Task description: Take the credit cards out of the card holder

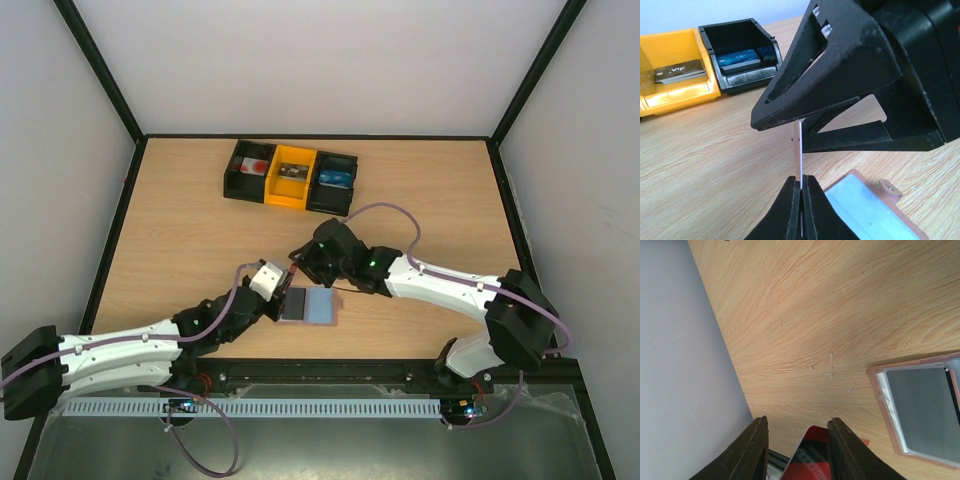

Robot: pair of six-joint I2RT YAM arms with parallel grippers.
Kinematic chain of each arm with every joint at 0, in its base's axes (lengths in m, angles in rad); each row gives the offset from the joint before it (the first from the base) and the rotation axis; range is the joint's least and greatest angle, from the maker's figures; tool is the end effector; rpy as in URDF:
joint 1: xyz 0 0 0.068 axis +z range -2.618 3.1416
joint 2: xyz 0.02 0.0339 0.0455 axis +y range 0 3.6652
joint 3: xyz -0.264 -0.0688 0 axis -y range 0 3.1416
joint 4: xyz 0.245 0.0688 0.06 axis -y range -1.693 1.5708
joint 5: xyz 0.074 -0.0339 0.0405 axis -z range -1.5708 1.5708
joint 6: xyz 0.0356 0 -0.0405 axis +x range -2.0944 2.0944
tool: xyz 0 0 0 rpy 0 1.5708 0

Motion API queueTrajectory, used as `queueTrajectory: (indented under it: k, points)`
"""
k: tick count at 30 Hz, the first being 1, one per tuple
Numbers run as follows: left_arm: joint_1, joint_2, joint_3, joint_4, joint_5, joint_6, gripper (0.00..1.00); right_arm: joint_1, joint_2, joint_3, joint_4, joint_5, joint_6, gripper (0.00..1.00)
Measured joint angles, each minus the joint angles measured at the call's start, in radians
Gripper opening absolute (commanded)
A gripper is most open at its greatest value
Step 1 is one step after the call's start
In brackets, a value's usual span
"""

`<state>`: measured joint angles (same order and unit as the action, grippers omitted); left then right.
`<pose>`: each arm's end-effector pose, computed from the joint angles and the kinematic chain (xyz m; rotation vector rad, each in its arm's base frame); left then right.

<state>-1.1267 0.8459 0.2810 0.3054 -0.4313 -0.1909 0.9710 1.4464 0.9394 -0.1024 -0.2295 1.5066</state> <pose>0.0937 -0.1623 0.2034 0.5453 1.7567 -0.5399 0.1738 0.2684 0.2468 0.5531 2.6236 1.4201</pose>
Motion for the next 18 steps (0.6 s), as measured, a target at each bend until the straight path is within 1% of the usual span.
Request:
queueTrajectory:
  k: [2, 3, 6, 15, 16, 17, 18]
  points:
    - [-0.002, 0.007, 0.000, 0.000, -0.004, 0.010, 0.03, -0.002, 0.003, 0.000, 0.003, -0.007, -0.001, 0.22]
    - [-0.003, 0.009, 0.000, 0.000, -0.006, 0.016, 0.03, -0.003, 0.003, -0.001, 0.004, -0.009, -0.002, 0.16]
    - [-0.007, 0.021, 0.000, 0.001, -0.019, 0.033, 0.03, -0.005, 0.003, -0.001, 0.008, -0.010, -0.007, 0.03]
    - [-0.012, 0.034, 0.000, -0.002, -0.031, 0.083, 0.06, -0.011, 0.011, -0.002, 0.017, -0.008, -0.042, 0.02]
    - [-0.012, 0.034, 0.000, -0.003, -0.034, 0.089, 0.08, -0.013, 0.014, -0.002, 0.021, -0.011, -0.050, 0.02]
    - [-0.012, 0.034, 0.000, -0.005, -0.035, 0.094, 0.12, -0.014, 0.017, -0.002, 0.024, -0.014, -0.059, 0.02]
    - [-0.012, 0.034, 0.000, -0.005, -0.036, 0.099, 0.18, -0.015, 0.020, -0.002, 0.026, -0.017, -0.066, 0.02]
